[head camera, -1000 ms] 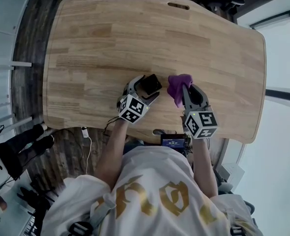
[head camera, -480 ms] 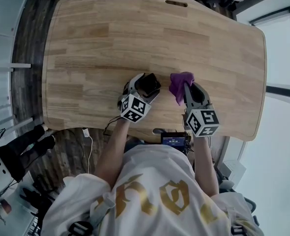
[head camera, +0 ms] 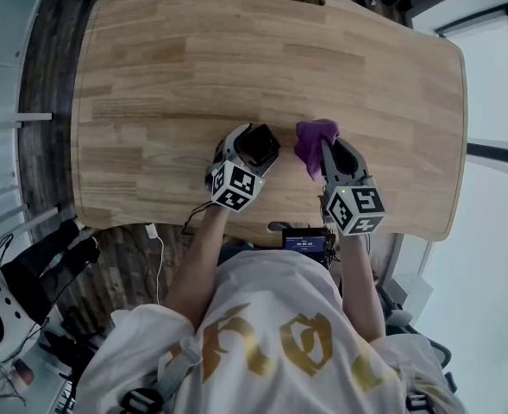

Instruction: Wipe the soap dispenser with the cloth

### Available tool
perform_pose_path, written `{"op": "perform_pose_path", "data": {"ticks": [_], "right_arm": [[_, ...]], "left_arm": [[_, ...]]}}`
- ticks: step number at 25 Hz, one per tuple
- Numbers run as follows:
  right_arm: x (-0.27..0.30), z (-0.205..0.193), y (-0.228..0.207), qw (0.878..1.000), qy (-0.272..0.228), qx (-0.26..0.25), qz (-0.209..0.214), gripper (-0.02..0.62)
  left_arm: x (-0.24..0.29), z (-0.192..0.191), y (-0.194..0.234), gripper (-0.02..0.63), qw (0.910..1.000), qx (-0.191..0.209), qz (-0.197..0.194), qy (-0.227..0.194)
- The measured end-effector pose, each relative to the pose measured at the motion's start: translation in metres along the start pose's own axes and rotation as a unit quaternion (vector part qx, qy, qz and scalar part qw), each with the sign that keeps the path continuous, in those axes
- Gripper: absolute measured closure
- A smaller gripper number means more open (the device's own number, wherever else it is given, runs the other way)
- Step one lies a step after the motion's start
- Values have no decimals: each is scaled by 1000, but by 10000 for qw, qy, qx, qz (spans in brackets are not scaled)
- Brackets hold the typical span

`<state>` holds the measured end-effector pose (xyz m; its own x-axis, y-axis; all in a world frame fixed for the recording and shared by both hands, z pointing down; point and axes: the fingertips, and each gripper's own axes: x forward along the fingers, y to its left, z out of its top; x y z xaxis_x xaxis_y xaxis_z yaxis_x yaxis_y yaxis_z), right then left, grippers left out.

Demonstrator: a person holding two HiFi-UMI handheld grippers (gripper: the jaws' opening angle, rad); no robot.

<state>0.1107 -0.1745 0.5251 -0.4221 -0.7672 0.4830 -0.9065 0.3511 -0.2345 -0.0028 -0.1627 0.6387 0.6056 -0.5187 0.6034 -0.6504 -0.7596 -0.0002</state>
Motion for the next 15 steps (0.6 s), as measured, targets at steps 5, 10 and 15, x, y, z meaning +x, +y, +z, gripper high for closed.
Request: {"op": "perform_pose_path", "data": {"ticks": [5, 10, 15], "right_arm": [[-1, 0, -2, 10000, -9, 38, -30, 554], [0, 2, 1, 10000, -3, 7, 2, 554], [-3, 1, 2, 10000, 0, 8, -10, 554]], "left_arm": [[0, -1, -3, 247, 9999, 52, -125, 37], [-2, 0, 0, 249, 9996, -80, -250, 61], [-1, -1, -1, 249, 9996, -100, -243, 72]]}}
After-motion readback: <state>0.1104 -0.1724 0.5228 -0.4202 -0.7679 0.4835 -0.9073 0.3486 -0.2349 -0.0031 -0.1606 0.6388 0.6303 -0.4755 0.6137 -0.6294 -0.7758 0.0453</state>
